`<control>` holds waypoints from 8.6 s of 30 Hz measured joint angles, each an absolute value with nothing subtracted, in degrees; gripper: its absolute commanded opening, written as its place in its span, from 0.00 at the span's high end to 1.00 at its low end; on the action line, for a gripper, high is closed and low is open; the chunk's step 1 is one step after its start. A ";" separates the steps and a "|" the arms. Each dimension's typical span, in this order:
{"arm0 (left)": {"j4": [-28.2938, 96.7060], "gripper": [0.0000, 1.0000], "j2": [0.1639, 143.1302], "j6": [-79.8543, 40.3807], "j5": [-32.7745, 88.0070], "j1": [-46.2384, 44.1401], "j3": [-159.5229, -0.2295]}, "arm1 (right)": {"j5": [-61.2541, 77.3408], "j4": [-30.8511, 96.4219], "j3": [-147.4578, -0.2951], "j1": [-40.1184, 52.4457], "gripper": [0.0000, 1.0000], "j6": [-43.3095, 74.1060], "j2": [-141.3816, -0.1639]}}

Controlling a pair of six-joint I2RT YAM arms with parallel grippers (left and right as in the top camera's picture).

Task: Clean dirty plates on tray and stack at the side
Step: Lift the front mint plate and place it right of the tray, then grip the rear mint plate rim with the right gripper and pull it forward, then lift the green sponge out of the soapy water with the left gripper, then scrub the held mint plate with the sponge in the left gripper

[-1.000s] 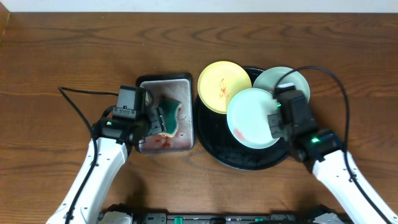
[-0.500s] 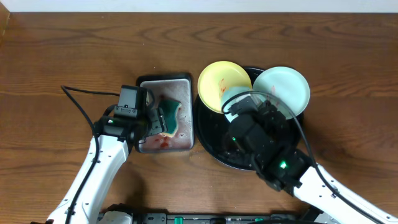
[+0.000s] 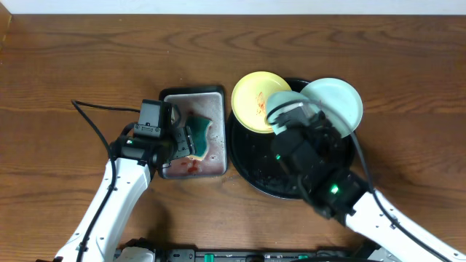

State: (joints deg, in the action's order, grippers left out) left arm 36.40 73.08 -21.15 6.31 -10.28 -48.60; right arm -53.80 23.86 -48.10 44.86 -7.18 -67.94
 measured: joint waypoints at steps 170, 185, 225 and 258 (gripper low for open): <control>21.37 0.93 77.03 -4.75 54.96 9.69 -48.53 | 12.99 31.40 -45.56 1.78 0.99 4.49 -84.38; 17.50 0.93 77.03 -4.01 56.80 9.69 -48.53 | 12.99 31.35 -45.56 1.78 0.99 4.49 -84.38; 6.57 0.93 77.03 -3.25 55.81 8.60 -48.53 | 12.99 30.81 -45.56 1.78 0.99 4.49 -84.38; -8.36 0.92 90.24 -25.65 19.16 -44.03 -48.56 | 14.57 22.44 -34.33 1.76 0.99 6.81 -83.53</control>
State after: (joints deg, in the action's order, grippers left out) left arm -8.36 90.24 -25.65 19.16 -44.03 -48.56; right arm 14.57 22.44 -34.33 1.76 6.81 -83.53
